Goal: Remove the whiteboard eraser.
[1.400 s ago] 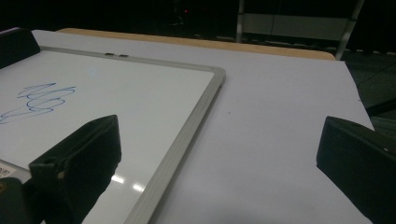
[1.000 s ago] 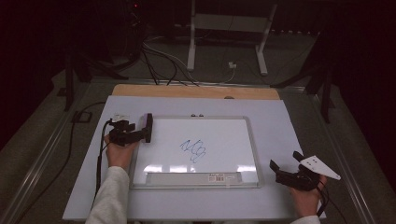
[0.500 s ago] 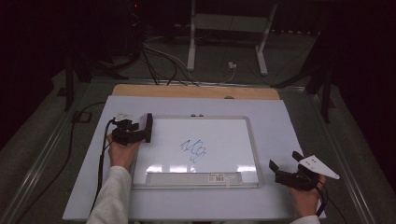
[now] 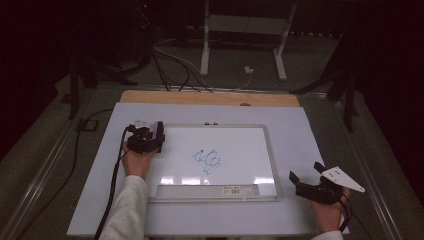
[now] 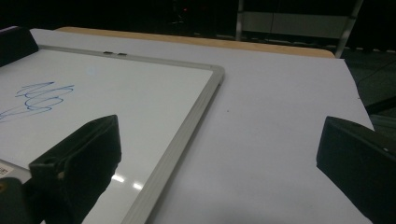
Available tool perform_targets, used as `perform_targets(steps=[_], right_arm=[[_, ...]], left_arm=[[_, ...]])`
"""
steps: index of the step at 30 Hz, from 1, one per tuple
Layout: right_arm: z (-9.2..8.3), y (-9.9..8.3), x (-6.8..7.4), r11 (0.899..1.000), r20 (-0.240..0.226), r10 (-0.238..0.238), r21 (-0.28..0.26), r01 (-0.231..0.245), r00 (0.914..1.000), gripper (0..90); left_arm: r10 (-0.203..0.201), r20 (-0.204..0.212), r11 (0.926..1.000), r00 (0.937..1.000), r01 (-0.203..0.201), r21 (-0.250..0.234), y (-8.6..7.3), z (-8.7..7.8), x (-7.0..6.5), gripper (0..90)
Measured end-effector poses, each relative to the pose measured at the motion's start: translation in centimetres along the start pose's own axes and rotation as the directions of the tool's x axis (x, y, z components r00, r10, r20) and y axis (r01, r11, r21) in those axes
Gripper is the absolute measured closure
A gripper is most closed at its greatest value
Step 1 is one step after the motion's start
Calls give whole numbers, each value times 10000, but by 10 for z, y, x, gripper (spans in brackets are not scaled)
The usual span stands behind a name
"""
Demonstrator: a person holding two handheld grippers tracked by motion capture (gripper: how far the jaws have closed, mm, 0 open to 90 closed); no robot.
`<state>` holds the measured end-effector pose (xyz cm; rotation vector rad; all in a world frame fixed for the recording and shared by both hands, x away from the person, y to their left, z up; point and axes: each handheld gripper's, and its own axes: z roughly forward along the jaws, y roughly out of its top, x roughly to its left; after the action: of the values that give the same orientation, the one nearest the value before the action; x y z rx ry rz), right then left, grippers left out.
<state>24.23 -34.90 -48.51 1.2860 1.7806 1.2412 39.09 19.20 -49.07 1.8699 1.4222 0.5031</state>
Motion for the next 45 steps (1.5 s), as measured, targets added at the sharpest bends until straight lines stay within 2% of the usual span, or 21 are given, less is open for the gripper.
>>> perform_targets(steps=[14, 18, 27, 33, 45], right_arm=[[0, 0, 0, 10000, 4, -13, -10, 13, 10000, 3], [0, 0, 0, 10000, 11, -3, -8, 3, 10000, 3], [0, 0, 0, 10000, 13, 0, -8, 0, 10000, 3], [0, 0, 1, 10000, 1, -9, -5, 9, 10000, 3], [0, 0, 1, 10000, 10, -1, 5, 1, 10000, 3]], left_arm=[[249, -412, 9997, 9988, -249, -3, 1, -6, 0, 648], [97, -271, 9986, 9996, -111, -513, 5, -16, -1, 653], [131, -169, 9973, 9998, -143, -724, 13, -30, -3, 651], [340, -7, 9959, 9994, -340, -844, 13, -39, -6, 651], [883, 57, 9924, 9961, -875, -865, 12, -52, -16, 650]])
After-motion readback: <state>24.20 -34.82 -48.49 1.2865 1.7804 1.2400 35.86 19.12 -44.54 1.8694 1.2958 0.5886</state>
